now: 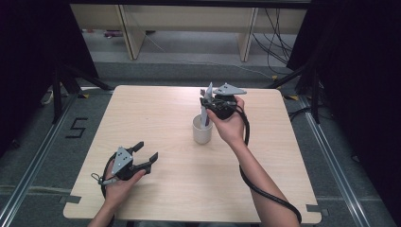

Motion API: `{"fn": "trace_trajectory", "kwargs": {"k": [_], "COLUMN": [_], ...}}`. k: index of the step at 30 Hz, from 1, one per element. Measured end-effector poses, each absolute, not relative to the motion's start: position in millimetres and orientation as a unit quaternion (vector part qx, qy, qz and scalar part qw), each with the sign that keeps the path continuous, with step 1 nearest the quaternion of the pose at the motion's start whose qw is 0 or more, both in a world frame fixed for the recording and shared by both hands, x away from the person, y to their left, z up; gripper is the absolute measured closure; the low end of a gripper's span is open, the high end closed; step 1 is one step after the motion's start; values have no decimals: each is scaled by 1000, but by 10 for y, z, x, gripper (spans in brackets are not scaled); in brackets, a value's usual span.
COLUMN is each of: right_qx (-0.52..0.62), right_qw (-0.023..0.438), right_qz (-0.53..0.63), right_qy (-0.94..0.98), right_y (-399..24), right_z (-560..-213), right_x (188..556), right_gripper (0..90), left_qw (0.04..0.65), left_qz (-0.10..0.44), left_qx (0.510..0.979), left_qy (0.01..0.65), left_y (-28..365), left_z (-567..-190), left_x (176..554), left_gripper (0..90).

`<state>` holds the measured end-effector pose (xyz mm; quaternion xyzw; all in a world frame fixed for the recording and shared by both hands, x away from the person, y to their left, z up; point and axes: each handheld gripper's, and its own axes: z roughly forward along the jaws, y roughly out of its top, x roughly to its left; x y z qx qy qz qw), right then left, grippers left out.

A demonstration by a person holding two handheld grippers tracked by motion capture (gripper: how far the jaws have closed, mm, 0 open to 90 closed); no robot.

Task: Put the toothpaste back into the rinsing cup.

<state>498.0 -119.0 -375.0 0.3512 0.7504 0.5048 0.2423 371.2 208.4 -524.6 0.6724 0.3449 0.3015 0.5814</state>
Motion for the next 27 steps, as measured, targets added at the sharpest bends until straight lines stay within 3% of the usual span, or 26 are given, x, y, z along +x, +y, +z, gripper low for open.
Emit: {"fn": "trace_trajectory", "kwargs": {"k": [27], "right_qx": [353], "right_qw": [241], "right_qz": [494], "right_qy": [757], "right_y": [-1141], "right_z": [-3912], "right_x": [4978], "right_gripper": [742], "left_qw": [581], "left_qz": [302], "left_qx": [673], "left_qy": [343], "left_y": [2084], "left_z": [-5246], "left_x": [3711], "left_gripper": [266]}}
